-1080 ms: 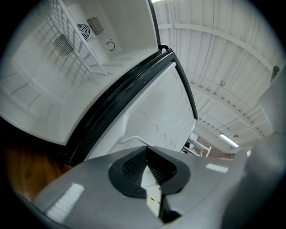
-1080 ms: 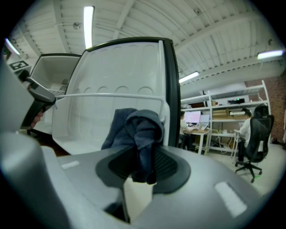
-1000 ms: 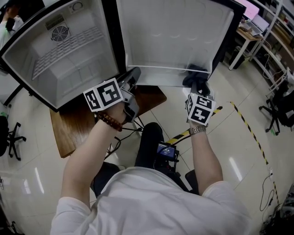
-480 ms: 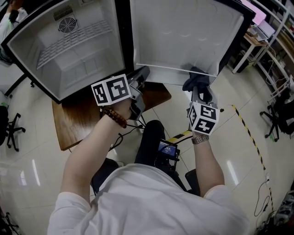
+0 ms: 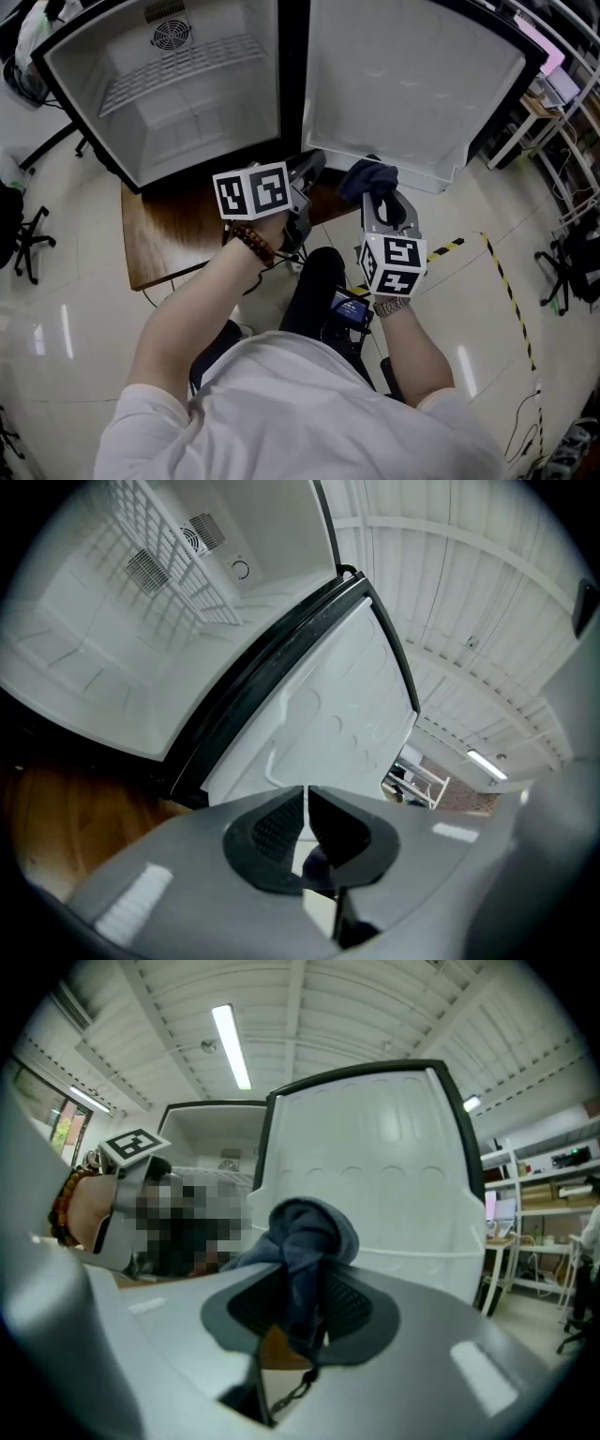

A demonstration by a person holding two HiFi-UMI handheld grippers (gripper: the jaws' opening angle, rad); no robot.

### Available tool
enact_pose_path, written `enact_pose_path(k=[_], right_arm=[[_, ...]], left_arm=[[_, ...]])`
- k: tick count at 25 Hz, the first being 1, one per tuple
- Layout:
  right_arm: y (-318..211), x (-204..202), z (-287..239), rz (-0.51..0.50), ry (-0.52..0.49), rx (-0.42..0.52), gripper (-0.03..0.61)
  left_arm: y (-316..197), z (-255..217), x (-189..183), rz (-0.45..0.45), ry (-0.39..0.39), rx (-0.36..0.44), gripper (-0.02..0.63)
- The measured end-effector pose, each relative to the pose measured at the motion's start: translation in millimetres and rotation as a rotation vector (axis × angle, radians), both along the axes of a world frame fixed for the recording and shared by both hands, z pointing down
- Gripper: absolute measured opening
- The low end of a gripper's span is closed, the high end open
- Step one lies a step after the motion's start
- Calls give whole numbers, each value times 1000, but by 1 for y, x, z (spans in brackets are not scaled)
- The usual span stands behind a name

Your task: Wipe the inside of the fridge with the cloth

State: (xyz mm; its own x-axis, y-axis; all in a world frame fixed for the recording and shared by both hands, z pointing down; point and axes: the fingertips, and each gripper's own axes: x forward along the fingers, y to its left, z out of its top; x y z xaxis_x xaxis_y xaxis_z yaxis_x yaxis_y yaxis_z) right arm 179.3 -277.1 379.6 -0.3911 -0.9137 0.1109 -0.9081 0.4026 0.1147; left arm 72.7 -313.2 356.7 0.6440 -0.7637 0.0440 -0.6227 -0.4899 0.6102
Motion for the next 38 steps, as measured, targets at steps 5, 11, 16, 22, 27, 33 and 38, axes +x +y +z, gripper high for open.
enact_pose_path(k=[5,11,16,22,27,33,38], right_arm=[[2,-57,-16,-115,2,34,103],[7,-129,-52,-264,-10,106,103],[15,-179,-78,-350,-28,144,103],[30,-227,-103,-447,-43,177,103],[37,-245,-115,-490,-64,162,104],[41,-254,-133,-527,-80,148,104],[44,-257,-146,-537,-75,171,104]], left_arm=[[12,-8,-33,-71,-62,58,6],[34,-36,-101,-251,-240,199,5],[59,-57,-156,-390,-395,291,5],[94,-79,-206,-528,-507,360,5],[113,-84,-226,-584,-550,373,5],[122,-91,-232,-604,-559,375,5],[120,-105,-228,-612,-573,404,5]])
